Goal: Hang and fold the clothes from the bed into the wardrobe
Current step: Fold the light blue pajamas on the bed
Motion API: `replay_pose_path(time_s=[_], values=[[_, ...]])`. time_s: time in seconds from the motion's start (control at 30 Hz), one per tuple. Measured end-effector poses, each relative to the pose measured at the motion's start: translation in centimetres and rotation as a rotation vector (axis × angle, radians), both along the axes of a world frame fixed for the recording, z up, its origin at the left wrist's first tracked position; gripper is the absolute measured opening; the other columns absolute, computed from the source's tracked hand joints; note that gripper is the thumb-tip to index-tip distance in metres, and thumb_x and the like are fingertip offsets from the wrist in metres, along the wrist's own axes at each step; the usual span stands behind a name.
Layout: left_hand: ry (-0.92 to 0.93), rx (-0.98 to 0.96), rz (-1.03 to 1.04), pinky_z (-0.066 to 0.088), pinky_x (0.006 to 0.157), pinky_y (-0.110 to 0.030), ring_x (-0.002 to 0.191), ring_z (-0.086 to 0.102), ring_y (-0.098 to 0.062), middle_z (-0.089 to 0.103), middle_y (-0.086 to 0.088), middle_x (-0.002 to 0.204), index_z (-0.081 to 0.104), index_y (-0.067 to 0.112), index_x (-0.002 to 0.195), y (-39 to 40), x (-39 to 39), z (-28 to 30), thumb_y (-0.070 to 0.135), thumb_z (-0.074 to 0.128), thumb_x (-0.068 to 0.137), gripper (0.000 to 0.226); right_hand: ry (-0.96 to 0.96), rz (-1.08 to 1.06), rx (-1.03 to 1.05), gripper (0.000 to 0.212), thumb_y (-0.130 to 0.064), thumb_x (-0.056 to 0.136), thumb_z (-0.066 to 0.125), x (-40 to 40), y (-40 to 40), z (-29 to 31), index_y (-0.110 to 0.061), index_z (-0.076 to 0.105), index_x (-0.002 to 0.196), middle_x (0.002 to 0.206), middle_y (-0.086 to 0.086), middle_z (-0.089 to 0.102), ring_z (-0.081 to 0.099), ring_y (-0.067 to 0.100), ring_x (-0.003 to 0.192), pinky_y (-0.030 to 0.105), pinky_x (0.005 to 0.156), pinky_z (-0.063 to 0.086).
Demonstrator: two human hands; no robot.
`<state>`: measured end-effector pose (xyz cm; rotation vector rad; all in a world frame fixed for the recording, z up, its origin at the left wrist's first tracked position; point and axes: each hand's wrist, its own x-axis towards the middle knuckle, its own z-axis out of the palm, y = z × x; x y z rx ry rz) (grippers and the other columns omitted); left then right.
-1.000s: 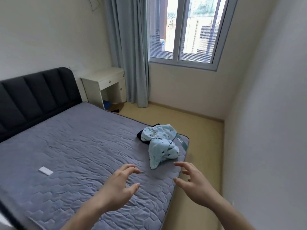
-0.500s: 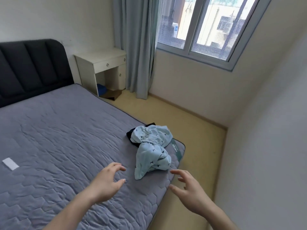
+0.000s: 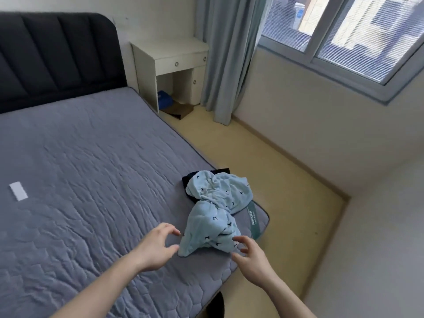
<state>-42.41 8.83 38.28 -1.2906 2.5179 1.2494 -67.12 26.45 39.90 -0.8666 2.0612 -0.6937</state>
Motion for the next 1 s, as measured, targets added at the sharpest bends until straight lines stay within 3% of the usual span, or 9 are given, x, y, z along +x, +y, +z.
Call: replay_pose_path(time_s=[0.1,0.2,0.27,0.4,0.63,0.73,0.83,0.9,1.0], values=[[-0.042,0.008,0.115,0.037,0.109,-0.024,0.128,0.049,-0.004,0.049,0.016,0.135,0.06,0.031,0.127,-1.8,-2.3,-2.0,0.037,0.063,0.094,0.034,-0.07,0.025,0.052,0.034,-0.024,0.093,0.063,-4.5,-4.4,-3.6,-0.034,0.058,0.125,0.126,-0.009,0.059,0.059,0.009,0.11,0.026,0.088,0.052],[-0.103,0.032,0.197,0.037,0.11,-0.026,0.127,0.052,-0.007,0.05,0.014,0.135,0.061,0.029,0.126,-2.7,-4.2,-3.7,0.035,0.064,0.094,0.032,-0.11,-0.003,0.107,0.039,-0.021,0.093,0.062,-7.9,-7.9,-8.0,-0.028,0.057,0.131,0.121,-0.002,0.066,0.063,0.009,0.091,0.015,0.063,0.047],[-0.149,0.059,0.246,0.042,0.107,-0.028,0.117,0.059,-0.009,0.05,0.014,0.134,0.061,0.031,0.125,-3.7,-5.5,-5.3,0.035,0.063,0.094,0.031,-0.14,0.0,0.165,0.046,-0.022,0.093,0.061,-9.9,-10.4,-12.0,-0.025,0.053,0.138,0.127,0.002,0.064,0.062,0.01,0.09,0.013,0.058,0.044],[-0.223,0.105,0.303,0.045,0.101,-0.03,0.108,0.063,-0.011,0.05,0.016,0.13,0.06,0.032,0.122,-5.7,-7.8,-10.1,0.035,0.063,0.094,0.029,-0.198,-0.037,0.271,0.063,-0.026,0.092,0.064,-13.2,-14.3,-20.6,-0.021,0.041,0.15,0.131,0.0,0.057,0.06,0.016,0.099,0.029,0.074,0.05],[-0.236,0.131,0.342,0.04,0.103,-0.025,0.122,0.051,-0.003,0.048,0.019,0.13,0.06,0.035,0.122,-7.6,-9.9,-19.6,0.036,0.061,0.094,0.028,-0.265,-0.218,0.314,0.082,-0.027,0.092,0.071,-15.4,-18.8,-34.5,-0.014,0.024,0.157,0.14,0.012,0.055,0.059,0.035,0.118,0.041,0.09,0.052],[-0.241,0.133,0.357,0.038,0.102,-0.021,0.121,0.05,-0.002,0.048,0.019,0.126,0.06,0.034,0.122,-7.6,-9.7,-22.5,0.035,0.061,0.094,0.028,-0.414,-0.399,0.341,0.055,-0.028,0.091,0.074,-14.2,-20.4,-38.2,-0.012,0.044,0.134,0.106,0.008,0.062,0.064,0.032,0.091,0.043,0.076,0.056],[-0.248,0.155,0.383,0.036,0.102,-0.019,0.12,0.051,-0.003,0.048,0.019,0.122,0.061,0.033,0.121,-7.0,-8.7,-23.7,0.033,0.061,0.094,0.026,-0.427,-0.427,0.348,0.029,-0.021,0.094,0.068,-13.2,-21.3,-39.8,-0.006,0.058,0.116,0.089,0.013,0.064,0.064,0.029,0.074,0.037,0.065,0.054],[-0.253,0.165,0.403,0.037,0.103,-0.019,0.119,0.051,-0.003,0.048,0.019,0.121,0.061,0.033,0.119,-6.2,-7.8,-23.3,0.033,0.062,0.094,0.026,-0.39,-0.407,0.276,0.017,-0.012,0.094,0.061,-12.4,-21.5,-38.7,-0.002,0.063,0.108,0.077,0.011,0.063,0.059,0.025,0.065,0.033,0.06,0.049],[-0.273,0.171,0.42,0.037,0.101,-0.018,0.119,0.053,-0.004,0.049,0.019,0.12,0.062,0.034,0.117,-4.3,-6.2,-21.1,0.033,0.063,0.092,0.025,-0.425,-0.277,0.129,0.01,-0.006,0.093,0.059,-10.4,-21.2,-32.9,-0.011,0.066,0.096,0.071,0.0,0.063,0.057,0.018,0.068,0.029,0.061,0.047]])
